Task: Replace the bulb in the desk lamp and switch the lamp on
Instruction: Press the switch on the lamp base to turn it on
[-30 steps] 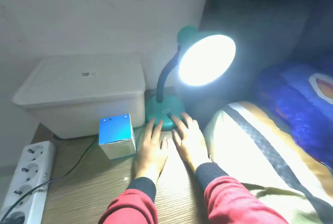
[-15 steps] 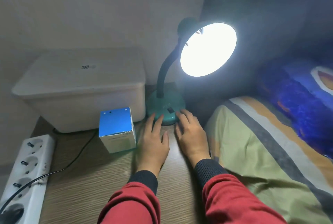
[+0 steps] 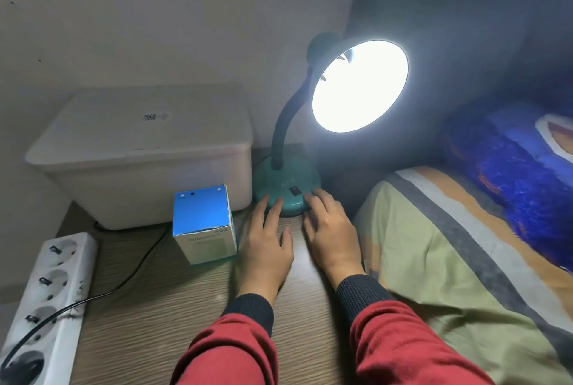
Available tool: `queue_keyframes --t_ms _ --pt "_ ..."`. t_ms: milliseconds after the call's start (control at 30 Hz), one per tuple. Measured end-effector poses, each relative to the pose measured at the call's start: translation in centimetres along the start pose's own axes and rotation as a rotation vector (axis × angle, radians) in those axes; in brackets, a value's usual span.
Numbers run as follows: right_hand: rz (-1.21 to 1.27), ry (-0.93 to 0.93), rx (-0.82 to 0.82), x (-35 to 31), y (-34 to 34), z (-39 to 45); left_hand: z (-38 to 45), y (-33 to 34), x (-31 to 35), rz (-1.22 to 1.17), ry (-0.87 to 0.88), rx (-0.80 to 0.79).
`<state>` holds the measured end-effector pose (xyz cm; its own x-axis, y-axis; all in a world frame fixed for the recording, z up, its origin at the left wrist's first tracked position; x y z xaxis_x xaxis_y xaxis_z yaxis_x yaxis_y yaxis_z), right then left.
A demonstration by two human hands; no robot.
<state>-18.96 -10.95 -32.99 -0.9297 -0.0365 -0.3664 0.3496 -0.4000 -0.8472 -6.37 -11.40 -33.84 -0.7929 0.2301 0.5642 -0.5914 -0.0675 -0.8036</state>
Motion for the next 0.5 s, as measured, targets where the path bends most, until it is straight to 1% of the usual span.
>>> queue_keyframes --t_ms 267,500 --pt "-0.001 0.0 -0.005 -0.06 -0.03 -0.06 0.06 0.2 -0.12 -0.009 0.018 0.026" --pt "0.012 0.001 -0.016 -0.02 0.04 -0.07 0.03 0.09 -0.01 -0.005 0.015 0.007"
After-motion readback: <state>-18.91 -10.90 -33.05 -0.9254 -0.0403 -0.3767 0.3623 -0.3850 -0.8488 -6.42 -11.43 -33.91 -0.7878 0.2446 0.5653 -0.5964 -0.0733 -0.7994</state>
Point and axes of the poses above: each hand's wrist, its own z-axis towards the middle knuckle, its own y-axis out of the palm, x = y × z, the point moved 3 cm from there along z, towards the middle knuckle, and after that the axes turned 5 degrees about -x, right-handed, at the moved point
